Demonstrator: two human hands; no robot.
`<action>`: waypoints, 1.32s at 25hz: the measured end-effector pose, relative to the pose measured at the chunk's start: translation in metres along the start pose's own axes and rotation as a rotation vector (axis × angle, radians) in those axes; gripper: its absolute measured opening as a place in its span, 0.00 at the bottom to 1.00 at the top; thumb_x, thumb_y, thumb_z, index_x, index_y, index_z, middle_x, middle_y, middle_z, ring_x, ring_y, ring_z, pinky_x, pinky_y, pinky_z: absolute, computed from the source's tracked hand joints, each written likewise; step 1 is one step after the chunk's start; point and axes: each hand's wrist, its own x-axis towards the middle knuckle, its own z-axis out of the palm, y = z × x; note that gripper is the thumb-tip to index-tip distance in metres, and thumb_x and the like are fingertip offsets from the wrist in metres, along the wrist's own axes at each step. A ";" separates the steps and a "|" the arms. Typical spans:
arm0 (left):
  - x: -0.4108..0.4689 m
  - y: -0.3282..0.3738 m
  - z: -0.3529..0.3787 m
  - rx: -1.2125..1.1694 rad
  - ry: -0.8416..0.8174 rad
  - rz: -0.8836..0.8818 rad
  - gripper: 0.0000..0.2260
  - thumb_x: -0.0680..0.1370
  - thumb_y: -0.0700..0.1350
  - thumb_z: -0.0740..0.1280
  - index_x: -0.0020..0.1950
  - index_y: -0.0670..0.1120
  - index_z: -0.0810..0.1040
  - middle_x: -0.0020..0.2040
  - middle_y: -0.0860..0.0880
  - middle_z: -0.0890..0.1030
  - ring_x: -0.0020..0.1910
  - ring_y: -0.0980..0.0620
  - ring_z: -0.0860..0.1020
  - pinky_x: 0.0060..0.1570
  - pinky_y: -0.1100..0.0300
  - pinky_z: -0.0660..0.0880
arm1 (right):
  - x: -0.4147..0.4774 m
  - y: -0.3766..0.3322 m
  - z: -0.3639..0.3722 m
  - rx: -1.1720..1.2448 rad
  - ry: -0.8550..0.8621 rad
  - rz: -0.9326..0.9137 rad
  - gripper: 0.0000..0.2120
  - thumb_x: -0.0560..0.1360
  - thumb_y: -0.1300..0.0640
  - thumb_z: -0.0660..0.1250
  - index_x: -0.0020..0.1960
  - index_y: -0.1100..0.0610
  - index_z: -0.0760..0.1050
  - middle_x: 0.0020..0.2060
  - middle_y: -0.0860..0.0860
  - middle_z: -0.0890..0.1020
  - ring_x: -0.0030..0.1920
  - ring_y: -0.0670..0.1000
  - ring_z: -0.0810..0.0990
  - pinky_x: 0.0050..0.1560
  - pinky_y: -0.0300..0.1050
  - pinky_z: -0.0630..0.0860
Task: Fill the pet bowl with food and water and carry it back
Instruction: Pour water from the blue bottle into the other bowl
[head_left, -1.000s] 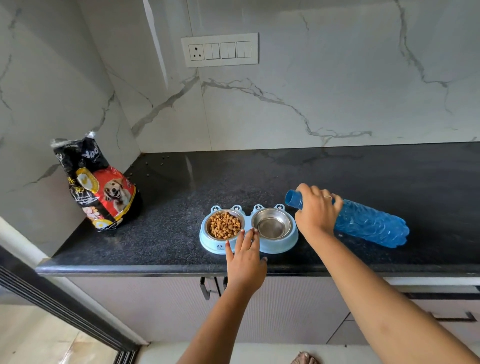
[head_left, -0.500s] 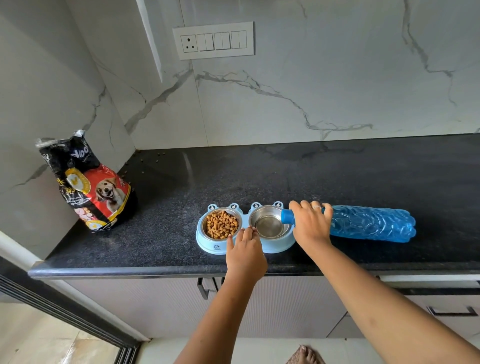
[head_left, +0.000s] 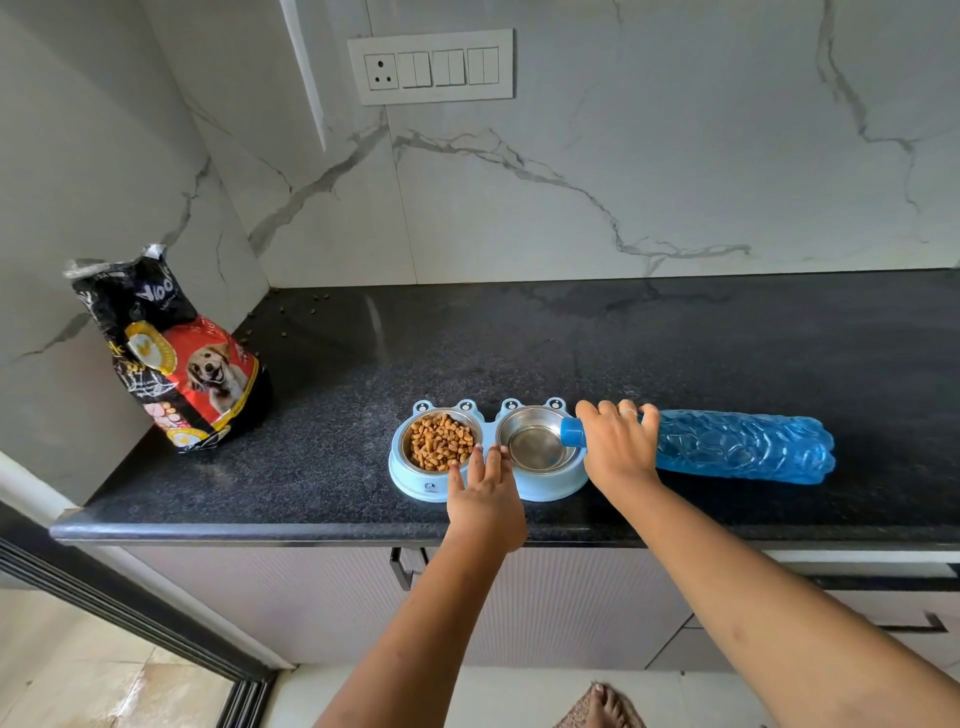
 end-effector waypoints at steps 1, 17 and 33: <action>0.000 0.001 -0.002 0.008 -0.010 0.000 0.35 0.79 0.42 0.58 0.77 0.41 0.38 0.79 0.46 0.40 0.77 0.44 0.37 0.74 0.41 0.40 | 0.001 0.000 0.000 -0.008 -0.005 -0.003 0.12 0.74 0.61 0.66 0.55 0.50 0.73 0.51 0.50 0.81 0.58 0.56 0.75 0.63 0.55 0.62; -0.002 0.006 -0.007 0.136 -0.081 -0.043 0.35 0.79 0.42 0.56 0.76 0.40 0.34 0.79 0.45 0.36 0.76 0.43 0.34 0.73 0.38 0.37 | 0.007 -0.008 -0.003 -0.101 -0.026 -0.067 0.15 0.74 0.57 0.68 0.60 0.51 0.72 0.54 0.52 0.80 0.60 0.57 0.75 0.65 0.57 0.63; -0.004 0.005 -0.008 0.132 -0.089 -0.045 0.37 0.78 0.42 0.57 0.76 0.41 0.33 0.79 0.46 0.37 0.77 0.43 0.35 0.70 0.36 0.34 | 0.007 -0.007 -0.003 -0.092 -0.023 -0.076 0.16 0.75 0.56 0.68 0.61 0.51 0.71 0.54 0.52 0.80 0.60 0.56 0.74 0.65 0.57 0.63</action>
